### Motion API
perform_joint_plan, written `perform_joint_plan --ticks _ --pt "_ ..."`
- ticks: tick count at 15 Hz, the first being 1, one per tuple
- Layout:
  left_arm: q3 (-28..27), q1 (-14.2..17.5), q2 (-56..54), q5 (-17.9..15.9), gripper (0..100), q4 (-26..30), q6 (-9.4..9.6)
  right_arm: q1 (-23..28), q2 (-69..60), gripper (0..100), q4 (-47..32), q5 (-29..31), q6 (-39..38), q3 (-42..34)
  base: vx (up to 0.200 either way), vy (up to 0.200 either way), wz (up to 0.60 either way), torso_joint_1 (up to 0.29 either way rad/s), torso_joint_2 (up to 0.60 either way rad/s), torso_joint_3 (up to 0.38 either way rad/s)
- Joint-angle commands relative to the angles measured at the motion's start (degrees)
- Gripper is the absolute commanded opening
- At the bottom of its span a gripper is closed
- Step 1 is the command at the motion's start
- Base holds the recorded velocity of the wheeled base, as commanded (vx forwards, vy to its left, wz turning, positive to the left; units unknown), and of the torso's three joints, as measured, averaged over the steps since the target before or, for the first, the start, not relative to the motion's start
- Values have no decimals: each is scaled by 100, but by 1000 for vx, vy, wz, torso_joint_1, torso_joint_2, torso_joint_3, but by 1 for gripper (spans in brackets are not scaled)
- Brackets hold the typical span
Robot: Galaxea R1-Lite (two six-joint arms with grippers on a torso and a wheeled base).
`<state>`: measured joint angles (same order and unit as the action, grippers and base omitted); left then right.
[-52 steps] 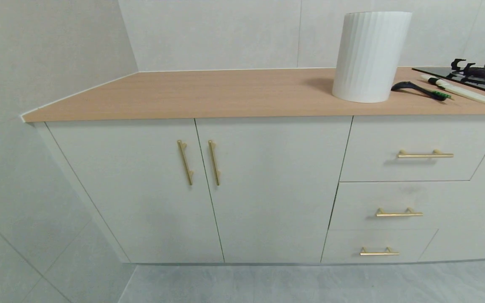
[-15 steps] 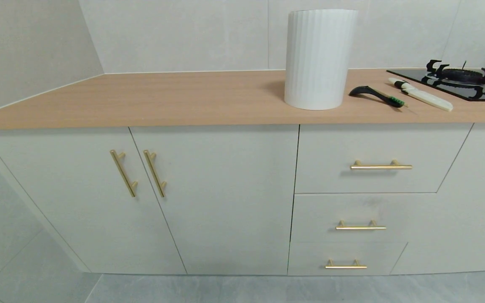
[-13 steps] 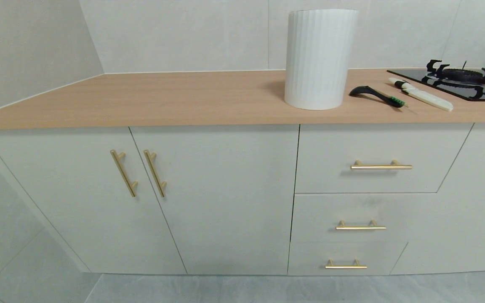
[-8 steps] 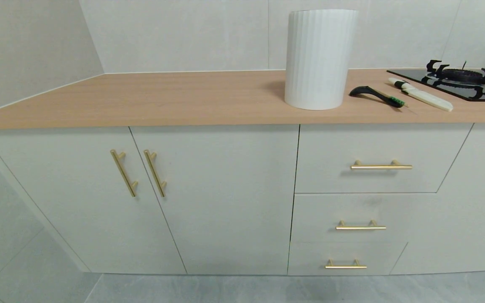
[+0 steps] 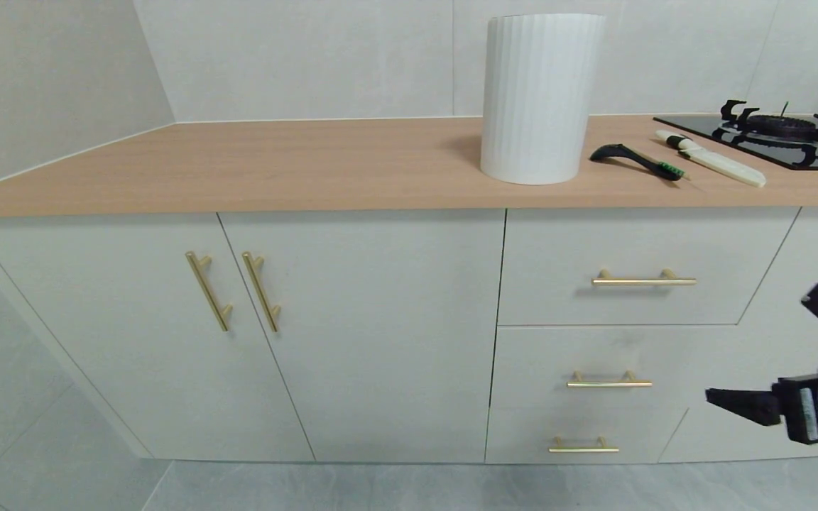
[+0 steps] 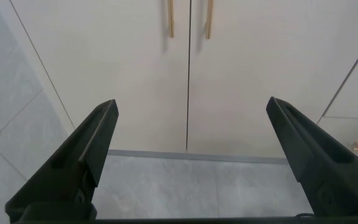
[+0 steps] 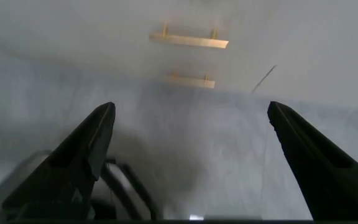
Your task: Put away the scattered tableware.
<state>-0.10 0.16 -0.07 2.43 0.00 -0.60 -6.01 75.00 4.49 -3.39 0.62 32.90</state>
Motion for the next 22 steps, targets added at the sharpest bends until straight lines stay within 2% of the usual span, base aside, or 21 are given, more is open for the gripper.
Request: perform_joint_plan --ticks 1,4,7,9,16,22 --pt "1 2 7 4 100 0 -2 -243 2186 100 465 40 17 682 0 0 0 0 0 0" --pt "1 2 7 4 100 0 -2 -190 3302 100 1265 102 8 876 0 0 0 0 0 0" --pt "1 2 7 4 100 0 -2 -164 4313 100 2566 585 -1 920 0 0 0 0 0 0" --pt "1 2 7 4 100 0 -2 -164 4682 100 3146 787 -27 902 0 0 0 0 0 0" --pt "1 2 7 4 100 0 -2 -155 5429 100 4306 1147 -36 911 0 0 0 0 0 0" --pt "1 2 7 4 100 0 -2 -155 5877 100 4992 1473 -194 1025 0 0 0 0 0 0"
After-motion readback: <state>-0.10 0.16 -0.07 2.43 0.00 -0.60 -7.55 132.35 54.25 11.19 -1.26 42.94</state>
